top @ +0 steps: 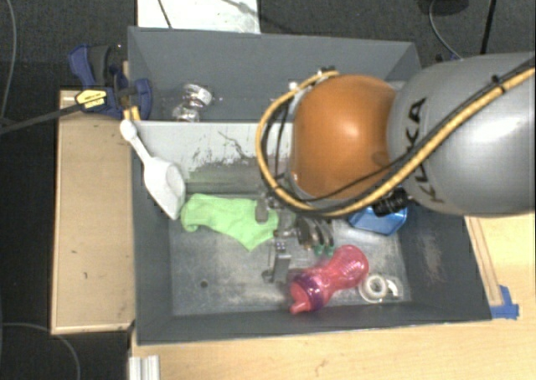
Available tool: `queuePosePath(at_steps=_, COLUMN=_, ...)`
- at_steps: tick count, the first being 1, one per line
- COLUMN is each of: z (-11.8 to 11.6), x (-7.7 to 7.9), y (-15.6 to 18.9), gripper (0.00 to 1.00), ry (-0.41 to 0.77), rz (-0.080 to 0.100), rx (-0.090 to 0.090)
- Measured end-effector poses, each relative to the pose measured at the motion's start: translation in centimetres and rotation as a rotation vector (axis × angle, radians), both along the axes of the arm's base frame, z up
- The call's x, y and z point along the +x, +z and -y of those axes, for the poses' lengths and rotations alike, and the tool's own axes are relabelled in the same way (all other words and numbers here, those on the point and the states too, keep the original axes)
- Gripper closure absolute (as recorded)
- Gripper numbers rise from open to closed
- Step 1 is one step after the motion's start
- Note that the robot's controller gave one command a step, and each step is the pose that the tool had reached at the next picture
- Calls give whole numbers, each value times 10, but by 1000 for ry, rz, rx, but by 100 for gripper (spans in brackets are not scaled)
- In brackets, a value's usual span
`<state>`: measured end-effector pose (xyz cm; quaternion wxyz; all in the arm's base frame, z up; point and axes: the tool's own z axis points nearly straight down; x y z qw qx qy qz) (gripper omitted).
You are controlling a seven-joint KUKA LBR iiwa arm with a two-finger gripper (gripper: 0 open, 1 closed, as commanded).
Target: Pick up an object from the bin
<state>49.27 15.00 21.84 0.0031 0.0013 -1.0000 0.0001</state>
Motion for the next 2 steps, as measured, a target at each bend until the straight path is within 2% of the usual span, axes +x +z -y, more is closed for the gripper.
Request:
queuePosePath(at_steps=1, z=1, x=2, y=4, gripper=0, ry=-6, rz=8, rx=1)
queuePosePath(at_steps=2, z=-10, x=48, y=-74, gripper=0, ry=-41, rz=13, rx=3)
